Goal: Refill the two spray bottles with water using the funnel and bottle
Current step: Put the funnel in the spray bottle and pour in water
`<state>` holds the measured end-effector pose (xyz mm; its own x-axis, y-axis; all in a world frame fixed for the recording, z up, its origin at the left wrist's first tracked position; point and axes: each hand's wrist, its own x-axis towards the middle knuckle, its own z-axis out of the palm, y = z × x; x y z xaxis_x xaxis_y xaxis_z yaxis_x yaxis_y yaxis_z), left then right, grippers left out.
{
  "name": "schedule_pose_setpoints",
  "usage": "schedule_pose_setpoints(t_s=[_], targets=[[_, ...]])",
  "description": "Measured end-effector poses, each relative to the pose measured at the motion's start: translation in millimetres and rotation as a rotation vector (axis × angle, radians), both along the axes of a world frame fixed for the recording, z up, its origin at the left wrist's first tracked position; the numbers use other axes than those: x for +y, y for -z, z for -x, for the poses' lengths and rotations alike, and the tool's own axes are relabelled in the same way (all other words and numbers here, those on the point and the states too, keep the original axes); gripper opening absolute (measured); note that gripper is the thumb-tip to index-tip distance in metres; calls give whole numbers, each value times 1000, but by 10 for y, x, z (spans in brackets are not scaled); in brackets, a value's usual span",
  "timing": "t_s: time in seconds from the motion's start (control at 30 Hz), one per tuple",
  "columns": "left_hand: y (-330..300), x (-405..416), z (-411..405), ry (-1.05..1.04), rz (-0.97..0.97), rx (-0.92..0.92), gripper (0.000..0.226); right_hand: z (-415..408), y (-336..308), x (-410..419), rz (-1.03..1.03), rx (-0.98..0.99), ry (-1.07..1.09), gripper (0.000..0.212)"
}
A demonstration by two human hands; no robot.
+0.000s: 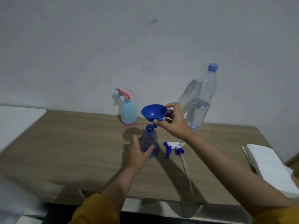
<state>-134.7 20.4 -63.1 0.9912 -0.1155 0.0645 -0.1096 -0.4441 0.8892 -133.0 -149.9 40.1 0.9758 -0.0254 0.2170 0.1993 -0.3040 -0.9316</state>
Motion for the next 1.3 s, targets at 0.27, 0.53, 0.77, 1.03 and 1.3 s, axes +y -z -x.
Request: schedule_pose_setpoints(t_s=[0.27, 0.53, 0.77, 1.03, 1.3], targets=[[-78, -12, 30, 12, 31, -16, 48, -9, 116, 183, 44, -18, 119, 59], [-77, -12, 40, -2, 16, -20, 48, 65, 278, 199, 172, -59, 85, 59], [-84, -44, 31, -17, -126, 8, 55, 152, 347, 175, 184, -38, 49, 80], [24, -240, 522, -309, -124, -41, 82, 450, 306, -203, 270, -29, 103, 85], [-158, -1221, 584, -23, -12, -193, 56, 278, -69, -1007, 389, -244, 374, 62]])
